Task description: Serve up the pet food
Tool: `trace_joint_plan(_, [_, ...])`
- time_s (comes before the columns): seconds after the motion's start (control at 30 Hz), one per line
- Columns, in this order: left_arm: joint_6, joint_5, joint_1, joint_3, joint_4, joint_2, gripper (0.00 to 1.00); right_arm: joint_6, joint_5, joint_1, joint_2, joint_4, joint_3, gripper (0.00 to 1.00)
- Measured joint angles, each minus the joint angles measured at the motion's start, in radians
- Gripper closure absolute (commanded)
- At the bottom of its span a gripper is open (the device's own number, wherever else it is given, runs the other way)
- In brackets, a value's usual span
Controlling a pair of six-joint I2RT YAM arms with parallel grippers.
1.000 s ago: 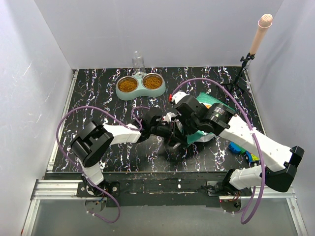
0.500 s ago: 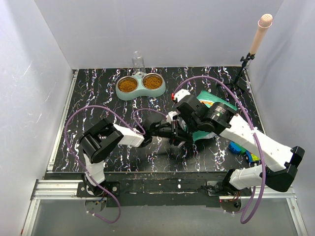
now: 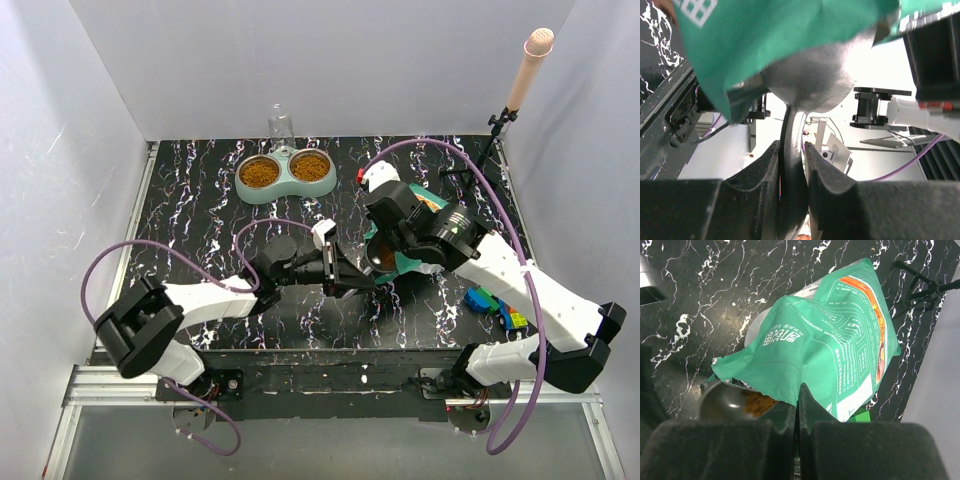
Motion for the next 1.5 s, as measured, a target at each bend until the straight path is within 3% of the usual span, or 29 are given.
trace_joint_plan(0.27, [0.032,-0.028,-0.001,-0.101,-0.11,-0.184,1.0,0.007,-0.003,-0.013,-0.007,0.007,0.005,0.99])
trace_joint_plan(0.47, [0.024,-0.045,-0.001,-0.091,-0.227,-0.201,1.0,0.007,-0.032,-0.015,-0.008,0.001,0.005,0.99])
trace_joint_plan(0.8, [-0.227,-0.119,-0.005,-0.016,-0.497,-0.2,1.0,0.019,-0.086,0.04,0.031,-0.028,0.015,0.99])
trace_joint_plan(1.03, [-0.312,-0.252,-0.023,0.159,-0.966,-0.282,1.0,0.044,-0.15,0.103,0.079,-0.026,0.079,0.99])
trace_joint_plan(1.13, [-0.306,-0.257,-0.025,0.21,-1.053,-0.282,1.0,0.057,-0.175,0.115,0.08,-0.022,0.113,0.99])
trace_joint_plan(1.23, [-0.304,-0.22,-0.025,0.175,-0.962,-0.238,1.0,0.071,-0.205,0.125,0.08,-0.026,0.117,0.99])
trace_joint_plan(1.37, [-0.28,-0.136,-0.011,0.094,-0.581,-0.055,1.0,0.088,-0.228,0.124,0.079,-0.071,0.104,0.99])
trace_joint_plan(1.5, [-0.145,-0.038,0.007,0.144,-0.315,0.195,1.0,0.092,-0.23,0.091,0.07,-0.093,0.036,0.99])
